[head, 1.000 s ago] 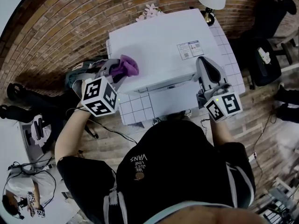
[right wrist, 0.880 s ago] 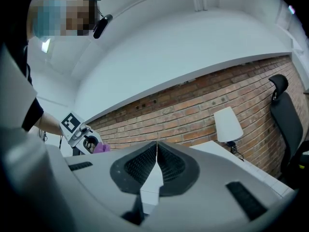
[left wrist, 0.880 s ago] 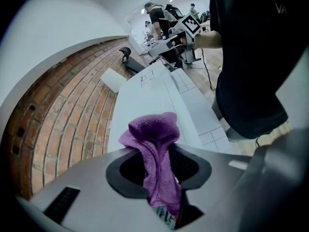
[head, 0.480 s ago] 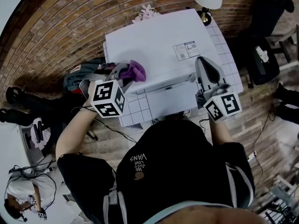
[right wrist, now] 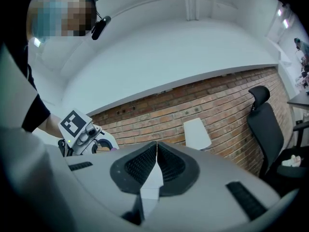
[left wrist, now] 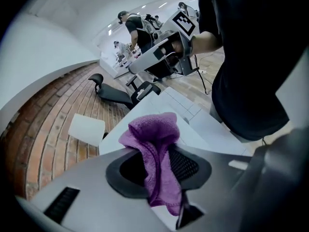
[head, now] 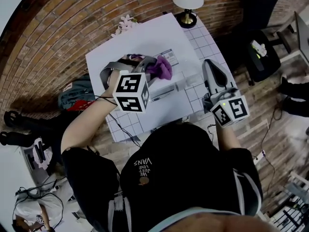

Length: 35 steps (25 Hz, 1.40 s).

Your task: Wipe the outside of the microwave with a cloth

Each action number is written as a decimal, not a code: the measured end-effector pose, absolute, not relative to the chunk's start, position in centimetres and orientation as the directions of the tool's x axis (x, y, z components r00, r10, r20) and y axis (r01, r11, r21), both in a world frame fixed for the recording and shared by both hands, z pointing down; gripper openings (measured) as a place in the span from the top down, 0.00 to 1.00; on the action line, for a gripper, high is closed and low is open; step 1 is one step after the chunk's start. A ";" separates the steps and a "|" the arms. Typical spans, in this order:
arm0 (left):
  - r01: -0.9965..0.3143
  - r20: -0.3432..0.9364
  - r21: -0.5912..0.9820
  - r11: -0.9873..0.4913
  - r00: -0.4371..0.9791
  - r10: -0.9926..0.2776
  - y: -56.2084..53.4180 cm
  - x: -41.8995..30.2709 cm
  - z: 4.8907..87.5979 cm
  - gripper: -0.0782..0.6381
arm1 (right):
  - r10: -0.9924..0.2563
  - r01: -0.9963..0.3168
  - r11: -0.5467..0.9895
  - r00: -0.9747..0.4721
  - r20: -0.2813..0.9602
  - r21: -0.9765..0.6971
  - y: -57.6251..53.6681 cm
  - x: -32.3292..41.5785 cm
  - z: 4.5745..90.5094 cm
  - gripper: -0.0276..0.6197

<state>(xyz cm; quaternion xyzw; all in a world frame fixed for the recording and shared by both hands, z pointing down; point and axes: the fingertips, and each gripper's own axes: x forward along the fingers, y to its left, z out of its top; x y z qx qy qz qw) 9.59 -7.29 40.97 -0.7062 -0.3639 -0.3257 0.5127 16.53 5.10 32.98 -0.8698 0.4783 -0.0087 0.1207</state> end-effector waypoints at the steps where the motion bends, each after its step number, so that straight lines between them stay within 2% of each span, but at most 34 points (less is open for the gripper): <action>1: 0.850 0.831 -0.489 -0.193 0.522 0.191 -6.2 10.6 41.0 0.71 | -0.830 -0.826 -0.520 0.548 -0.100 -0.218 5.8 17.1 33.0 0.96; 6: 0.853 0.815 -0.502 -0.140 0.521 0.254 -0.6 15.1 40.8 0.71 | -0.812 -0.807 -0.548 0.576 -0.090 -0.221 8.7 19.1 33.4 0.96; 12: 0.842 0.776 -0.514 -0.164 0.538 0.329 3.6 18.0 40.1 0.71 | -0.806 -0.799 -0.560 0.587 -0.080 -0.220 10.3 20.3 33.4 0.96; 16: 0.822 0.715 -0.504 -0.264 0.569 0.406 3.7 18.2 38.8 0.71 | -0.816 -0.811 -0.541 0.570 -0.092 -0.224 9.9 19.6 33.0 0.96; 21: 0.762 0.564 -0.446 -0.469 0.646 0.514 0.4 15.8 35.2 0.71 | -0.884 -0.881 -0.413 0.448 -0.131 -0.229 5.3 15.7 31.9 0.96; 27: 0.612 0.452 -0.440 -0.657 0.783 0.427 -8.4 8.8 32.9 0.71 | -0.942 -0.938 -0.277 0.308 -0.135 -0.209 -1.8 10.4 31.2 0.96; 35: 0.360 0.320 -0.329 -0.873 0.912 0.256 -20.9 -3.2 32.6 0.71 | -0.973 -0.966 -0.170 0.195 -0.120 -0.194 -10.0 2.8 31.1 0.96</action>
